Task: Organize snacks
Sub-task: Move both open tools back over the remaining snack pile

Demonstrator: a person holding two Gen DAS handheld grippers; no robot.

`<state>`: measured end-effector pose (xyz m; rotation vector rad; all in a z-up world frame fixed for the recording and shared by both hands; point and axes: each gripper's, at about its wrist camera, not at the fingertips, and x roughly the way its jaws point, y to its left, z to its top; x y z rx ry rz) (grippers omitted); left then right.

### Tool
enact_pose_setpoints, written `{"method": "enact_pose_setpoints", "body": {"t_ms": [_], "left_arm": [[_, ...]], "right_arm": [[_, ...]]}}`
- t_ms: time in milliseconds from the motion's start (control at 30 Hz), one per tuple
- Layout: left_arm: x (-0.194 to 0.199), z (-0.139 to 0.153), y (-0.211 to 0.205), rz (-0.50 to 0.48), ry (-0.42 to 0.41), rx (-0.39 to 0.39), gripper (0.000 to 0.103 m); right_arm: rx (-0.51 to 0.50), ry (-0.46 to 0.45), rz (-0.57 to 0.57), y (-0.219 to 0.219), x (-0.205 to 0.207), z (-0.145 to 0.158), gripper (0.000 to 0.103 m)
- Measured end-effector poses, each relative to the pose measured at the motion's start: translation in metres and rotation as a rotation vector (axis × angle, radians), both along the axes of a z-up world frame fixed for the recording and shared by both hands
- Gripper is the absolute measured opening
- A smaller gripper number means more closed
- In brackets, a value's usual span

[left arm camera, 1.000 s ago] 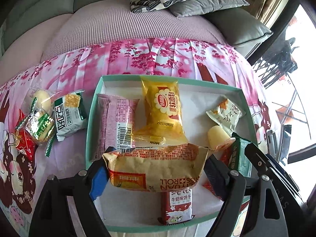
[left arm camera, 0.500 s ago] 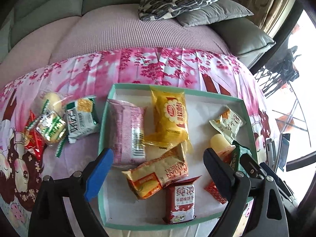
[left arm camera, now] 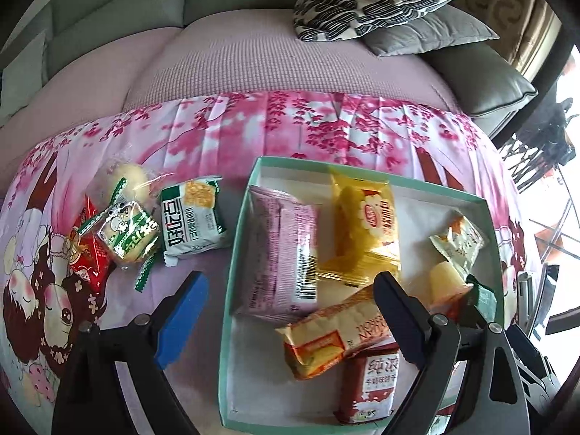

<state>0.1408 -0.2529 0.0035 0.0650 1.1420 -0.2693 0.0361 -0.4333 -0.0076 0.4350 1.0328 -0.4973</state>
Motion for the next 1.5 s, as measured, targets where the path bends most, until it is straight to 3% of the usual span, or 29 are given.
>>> {"method": "enact_pose_setpoints", "body": {"t_ms": [567,1033,1300,1500], "left_arm": [[0.002,-0.004,0.012,0.054,-0.039,0.095,0.098],[-0.009,0.0,0.053,0.088,-0.02,0.132,0.098],[-0.011,0.002,0.093,0.132,-0.014,0.169,0.098],[-0.007,0.007,0.126,0.19,-0.014,0.169,0.098]], "right_arm": [[-0.02,0.009,0.008,0.008,0.006,-0.002,0.103],[0.015,-0.036,-0.022,0.014,0.006,0.002,0.103],[0.001,-0.062,0.091,0.059,0.02,0.017,0.103],[-0.015,-0.033,0.179,0.097,0.032,0.015,0.103]]}}
